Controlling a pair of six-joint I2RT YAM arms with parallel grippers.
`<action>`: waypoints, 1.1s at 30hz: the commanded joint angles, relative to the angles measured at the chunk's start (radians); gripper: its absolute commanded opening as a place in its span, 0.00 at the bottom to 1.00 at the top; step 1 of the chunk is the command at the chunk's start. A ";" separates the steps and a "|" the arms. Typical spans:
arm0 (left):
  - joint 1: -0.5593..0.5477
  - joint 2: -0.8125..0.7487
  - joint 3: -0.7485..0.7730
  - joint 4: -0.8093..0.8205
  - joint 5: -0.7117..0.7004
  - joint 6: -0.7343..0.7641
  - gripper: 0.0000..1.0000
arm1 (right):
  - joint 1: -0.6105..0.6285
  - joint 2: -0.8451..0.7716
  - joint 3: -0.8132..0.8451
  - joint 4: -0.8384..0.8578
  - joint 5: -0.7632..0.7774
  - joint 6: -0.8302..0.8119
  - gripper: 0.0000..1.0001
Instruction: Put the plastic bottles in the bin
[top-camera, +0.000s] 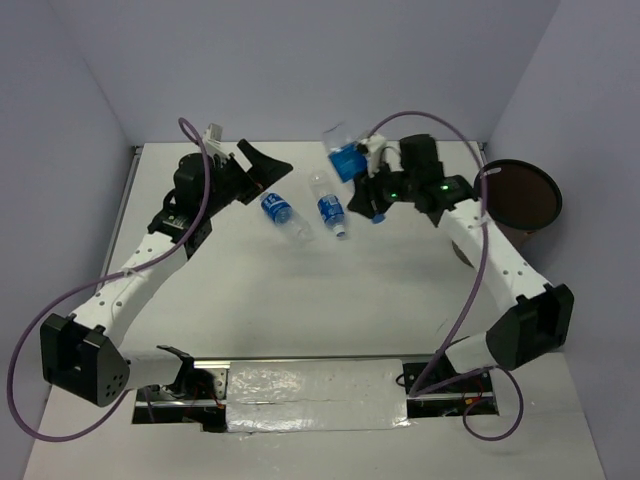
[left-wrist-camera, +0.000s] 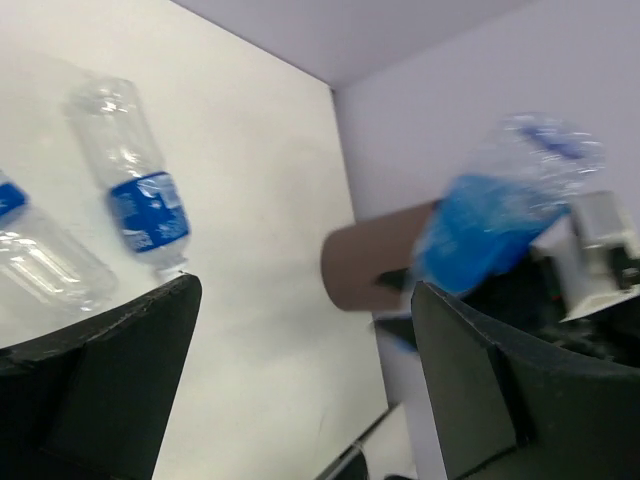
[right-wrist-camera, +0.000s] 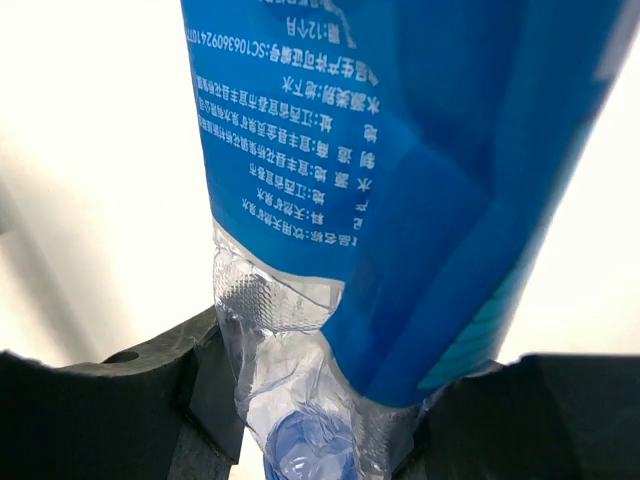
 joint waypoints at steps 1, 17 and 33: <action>0.021 -0.017 0.019 -0.115 -0.106 0.082 0.99 | -0.173 -0.111 0.060 -0.018 0.049 -0.199 0.09; 0.031 0.117 -0.063 -0.058 -0.014 0.050 0.99 | -0.853 -0.324 -0.187 0.309 0.178 -0.216 0.14; 0.024 0.358 0.100 -0.285 -0.162 -0.018 0.99 | -0.965 -0.230 -0.116 0.271 -0.004 -0.159 1.00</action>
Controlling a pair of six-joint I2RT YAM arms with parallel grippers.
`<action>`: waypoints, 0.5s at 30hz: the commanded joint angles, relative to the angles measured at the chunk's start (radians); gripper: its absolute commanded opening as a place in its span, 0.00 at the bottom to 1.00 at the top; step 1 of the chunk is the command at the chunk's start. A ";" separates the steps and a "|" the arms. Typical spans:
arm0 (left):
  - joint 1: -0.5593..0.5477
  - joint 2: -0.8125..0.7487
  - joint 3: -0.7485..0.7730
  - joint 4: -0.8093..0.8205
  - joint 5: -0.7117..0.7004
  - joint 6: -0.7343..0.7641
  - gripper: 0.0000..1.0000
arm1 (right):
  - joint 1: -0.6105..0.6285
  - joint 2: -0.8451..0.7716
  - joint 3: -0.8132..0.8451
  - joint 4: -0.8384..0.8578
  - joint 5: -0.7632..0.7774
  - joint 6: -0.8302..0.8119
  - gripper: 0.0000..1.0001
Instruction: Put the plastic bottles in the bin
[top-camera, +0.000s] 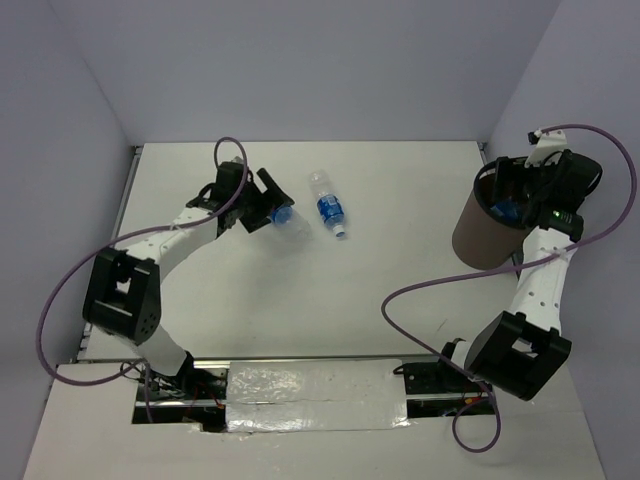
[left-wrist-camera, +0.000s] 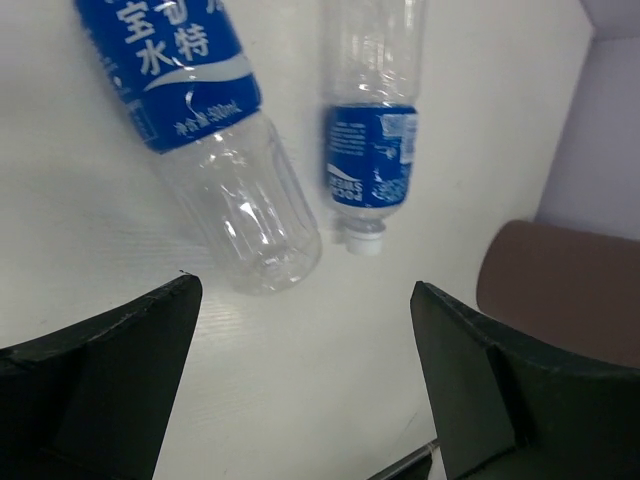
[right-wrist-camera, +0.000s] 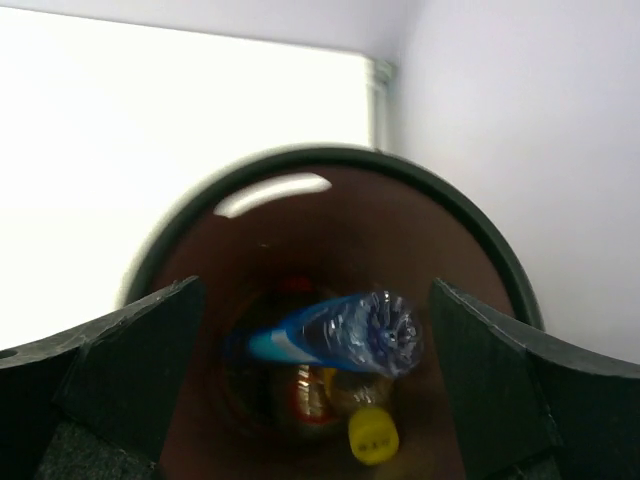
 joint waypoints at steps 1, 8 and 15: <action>-0.008 0.101 0.116 -0.120 -0.087 -0.031 0.98 | -0.001 -0.038 0.097 -0.049 -0.238 -0.020 1.00; -0.037 0.337 0.425 -0.369 -0.191 -0.032 0.97 | 0.066 -0.040 0.105 -0.299 -0.540 -0.165 1.00; -0.055 0.538 0.602 -0.521 -0.276 -0.018 0.97 | 0.123 -0.063 0.059 -0.354 -0.576 -0.172 1.00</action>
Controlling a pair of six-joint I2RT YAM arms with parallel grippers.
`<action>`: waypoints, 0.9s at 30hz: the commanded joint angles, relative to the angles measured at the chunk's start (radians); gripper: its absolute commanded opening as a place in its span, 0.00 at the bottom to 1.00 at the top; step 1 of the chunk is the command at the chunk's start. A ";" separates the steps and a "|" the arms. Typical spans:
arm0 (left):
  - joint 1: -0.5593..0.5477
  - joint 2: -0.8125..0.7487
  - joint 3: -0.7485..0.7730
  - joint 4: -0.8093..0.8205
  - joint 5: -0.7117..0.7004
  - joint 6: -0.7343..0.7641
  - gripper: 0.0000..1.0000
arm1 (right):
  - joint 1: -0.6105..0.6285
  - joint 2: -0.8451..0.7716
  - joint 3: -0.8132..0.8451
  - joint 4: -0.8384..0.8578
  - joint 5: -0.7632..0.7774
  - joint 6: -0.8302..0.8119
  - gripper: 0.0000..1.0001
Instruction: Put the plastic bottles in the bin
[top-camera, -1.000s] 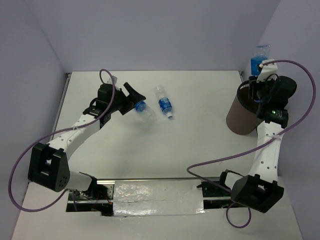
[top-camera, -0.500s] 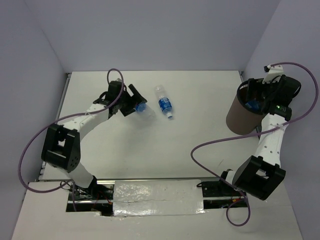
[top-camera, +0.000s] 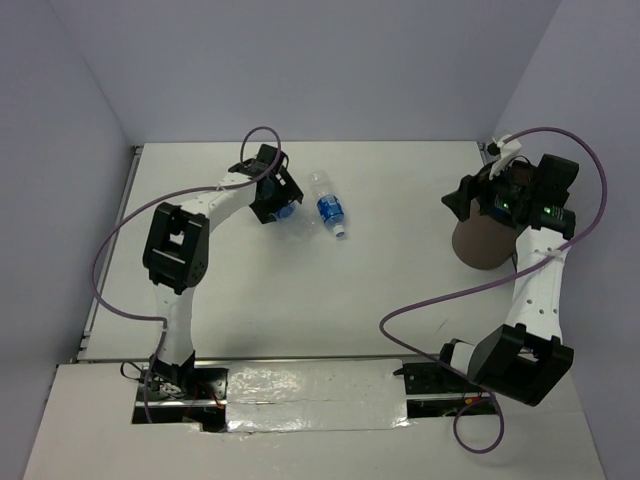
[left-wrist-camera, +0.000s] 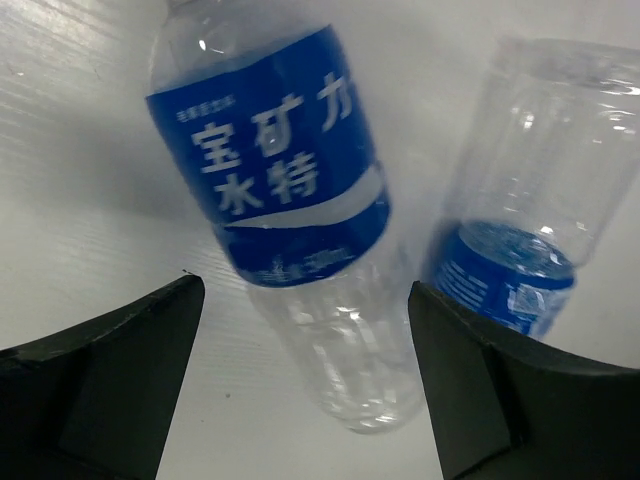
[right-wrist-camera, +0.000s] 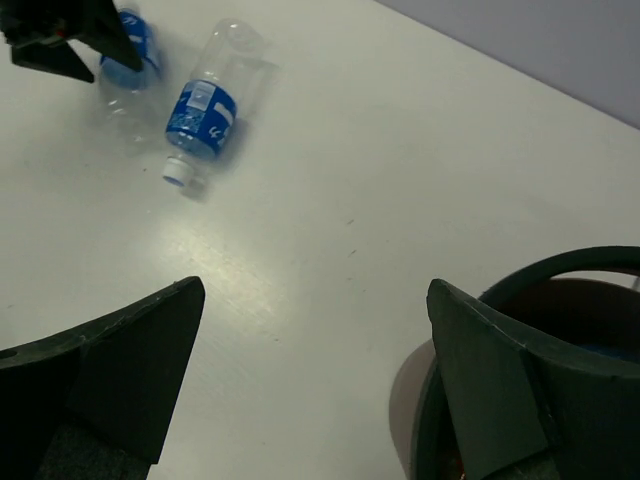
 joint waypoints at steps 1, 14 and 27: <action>-0.009 0.066 0.080 -0.130 -0.067 0.008 0.96 | 0.025 -0.034 -0.005 -0.056 -0.062 -0.019 1.00; -0.009 -0.001 -0.034 0.009 -0.001 0.031 0.25 | 0.420 -0.002 -0.071 -0.015 -0.013 0.217 1.00; -0.036 -0.572 -0.773 0.959 0.594 0.211 0.14 | 0.576 0.135 -0.036 0.322 0.091 1.004 1.00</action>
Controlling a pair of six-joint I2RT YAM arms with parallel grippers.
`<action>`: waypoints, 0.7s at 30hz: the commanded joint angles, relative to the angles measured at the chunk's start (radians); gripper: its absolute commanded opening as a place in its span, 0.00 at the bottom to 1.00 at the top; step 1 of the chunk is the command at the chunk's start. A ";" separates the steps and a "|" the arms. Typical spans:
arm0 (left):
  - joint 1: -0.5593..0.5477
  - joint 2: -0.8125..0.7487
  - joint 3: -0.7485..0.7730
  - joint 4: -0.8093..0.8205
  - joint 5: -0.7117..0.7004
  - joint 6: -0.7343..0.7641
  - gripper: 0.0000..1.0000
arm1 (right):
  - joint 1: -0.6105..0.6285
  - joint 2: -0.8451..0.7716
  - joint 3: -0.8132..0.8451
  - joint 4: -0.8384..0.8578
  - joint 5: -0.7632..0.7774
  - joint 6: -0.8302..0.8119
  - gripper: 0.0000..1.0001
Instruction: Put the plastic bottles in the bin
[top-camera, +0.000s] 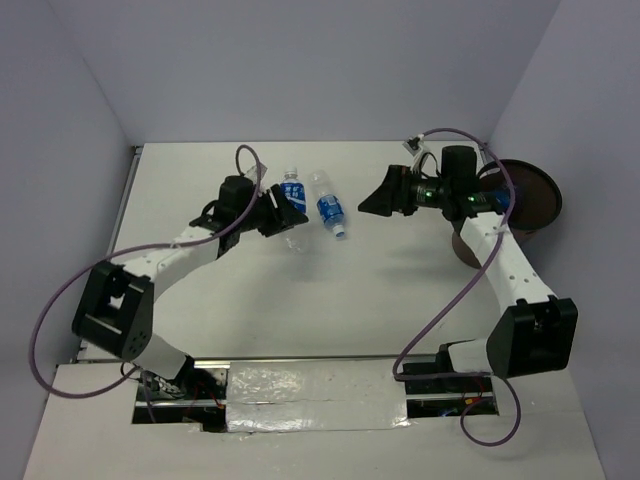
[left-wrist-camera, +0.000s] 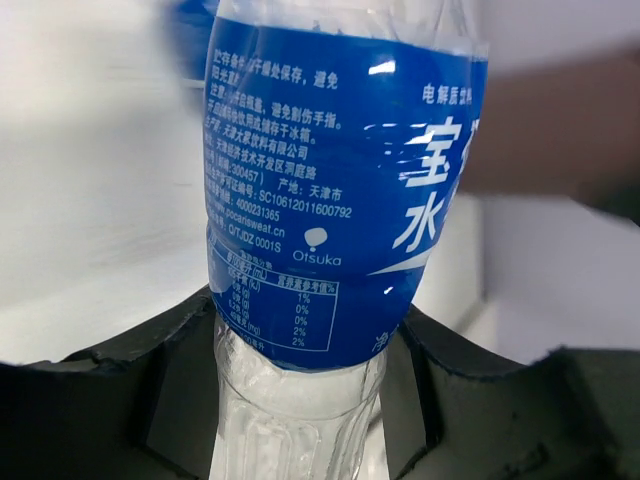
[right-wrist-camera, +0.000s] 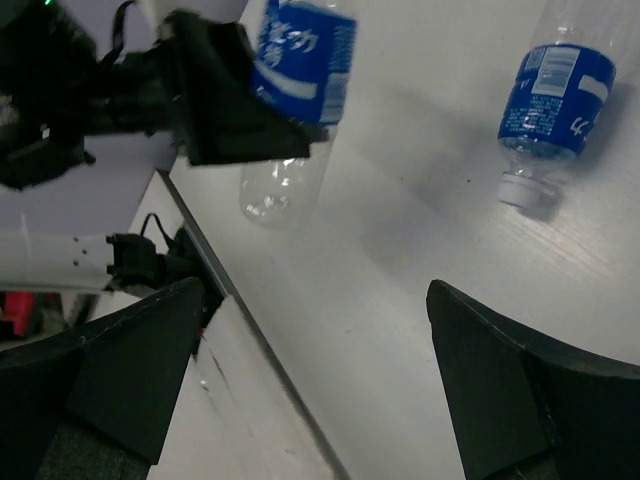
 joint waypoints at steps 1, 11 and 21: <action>-0.010 -0.067 -0.159 0.454 0.299 0.054 0.14 | 0.062 0.021 0.057 0.120 0.114 0.259 1.00; -0.124 -0.062 -0.239 0.709 0.398 0.005 0.13 | 0.259 0.107 0.123 0.151 0.203 0.290 1.00; -0.151 -0.091 -0.242 0.723 0.389 0.011 0.15 | 0.291 0.143 0.119 0.148 0.252 0.290 1.00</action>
